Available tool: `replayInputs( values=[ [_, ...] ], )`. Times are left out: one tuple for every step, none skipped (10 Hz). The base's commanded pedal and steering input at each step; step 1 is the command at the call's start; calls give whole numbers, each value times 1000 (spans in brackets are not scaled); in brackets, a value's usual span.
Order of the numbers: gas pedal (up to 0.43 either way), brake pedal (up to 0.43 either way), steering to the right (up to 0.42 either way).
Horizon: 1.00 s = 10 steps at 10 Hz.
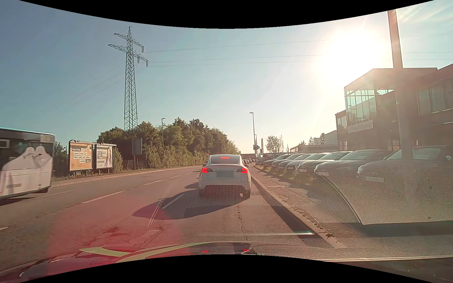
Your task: Follow the waypoints while adhering to traffic rules and regulations
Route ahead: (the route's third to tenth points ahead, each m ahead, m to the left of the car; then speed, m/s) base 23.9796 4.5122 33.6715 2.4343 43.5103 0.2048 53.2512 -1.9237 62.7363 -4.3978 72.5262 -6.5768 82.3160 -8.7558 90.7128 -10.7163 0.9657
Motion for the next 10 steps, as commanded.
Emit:
replayInputs(
  values=[
    [0, 0, 3],
    [0, 0, 3],
    [0, 0, 3],
    [0, 0, 3],
    [0, 0, 3],
    [0, 0, 3],
    [0, 0, 3],
    [0, 0, 3],
    [0, 0, 3],
    [0, 0, 3]
  ],
)
